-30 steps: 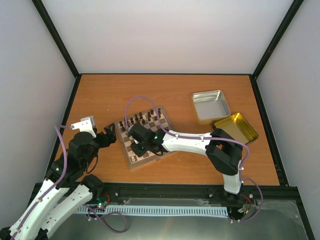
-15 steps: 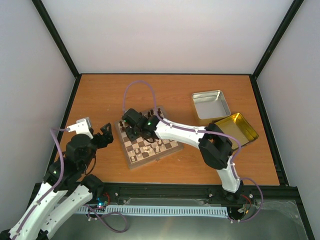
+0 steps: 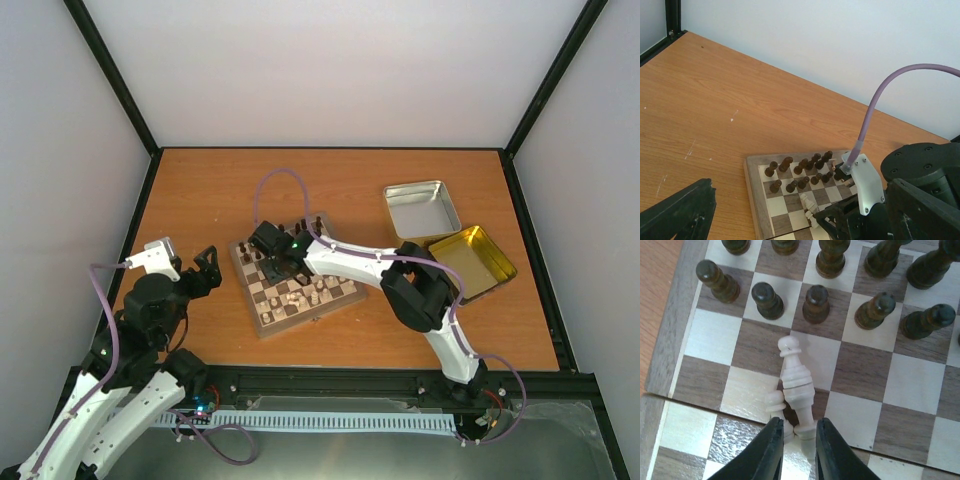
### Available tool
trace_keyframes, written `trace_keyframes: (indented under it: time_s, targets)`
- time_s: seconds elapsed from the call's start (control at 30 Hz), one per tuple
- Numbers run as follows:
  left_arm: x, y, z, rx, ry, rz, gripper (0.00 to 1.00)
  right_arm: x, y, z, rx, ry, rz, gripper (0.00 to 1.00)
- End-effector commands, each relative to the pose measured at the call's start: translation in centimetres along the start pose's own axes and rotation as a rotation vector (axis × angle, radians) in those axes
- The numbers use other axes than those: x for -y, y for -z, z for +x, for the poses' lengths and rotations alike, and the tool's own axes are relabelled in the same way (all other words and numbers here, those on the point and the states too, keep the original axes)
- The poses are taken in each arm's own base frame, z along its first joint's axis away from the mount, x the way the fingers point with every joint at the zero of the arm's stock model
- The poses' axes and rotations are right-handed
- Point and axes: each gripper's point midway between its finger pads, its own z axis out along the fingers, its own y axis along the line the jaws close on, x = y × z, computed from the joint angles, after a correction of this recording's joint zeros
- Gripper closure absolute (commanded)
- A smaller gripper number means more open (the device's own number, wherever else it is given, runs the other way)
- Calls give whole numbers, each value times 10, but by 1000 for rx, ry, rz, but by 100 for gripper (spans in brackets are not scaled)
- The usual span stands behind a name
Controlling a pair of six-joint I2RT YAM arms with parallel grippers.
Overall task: Set up the chess pieces on the board
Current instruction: Pick up the chess piece from the chessboard.
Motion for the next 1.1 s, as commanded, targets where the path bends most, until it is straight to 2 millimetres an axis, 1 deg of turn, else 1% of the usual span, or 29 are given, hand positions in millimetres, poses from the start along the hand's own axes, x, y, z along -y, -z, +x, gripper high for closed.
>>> trace_keyframes:
  time_s: [0.0, 0.3, 0.37, 0.6, 0.67, 0.77, 0.83, 0.9, 0.97, 1.07]
  targets:
    - [2, 5, -12, 30, 21, -1, 6, 6, 9, 0, 13, -17, 3, 81]
    - [2, 5, -12, 29, 23, -1, 6, 12, 3, 5, 1, -15, 8, 87]
    - [2, 4, -11, 25, 21, -1, 6, 14, 1, 7, -4, -16, 13, 88]
    - [2, 3, -11, 22, 20, -1, 6, 15, -5, 14, -27, -9, 5, 80]
    - [3, 3, -11, 21, 20, 0, 6, 15, -7, 16, -34, -6, 3, 79]
    - [3, 3, -10, 20, 19, 0, 6, 16, -10, 19, -45, 1, 1, 82]
    - [3, 2, -10, 18, 18, 1, 6, 17, -10, 22, -48, 8, 1, 87]
    - [4, 1, -8, 11, 13, 3, 6, 18, -7, 25, -45, 22, -2, 92]
    - [6, -2, -6, 0, 6, 7, 6, 20, -4, 27, -31, 30, -3, 93]
    - [10, -7, 1, -28, -3, 18, 5, 15, 14, 21, 43, 48, -63, 94]
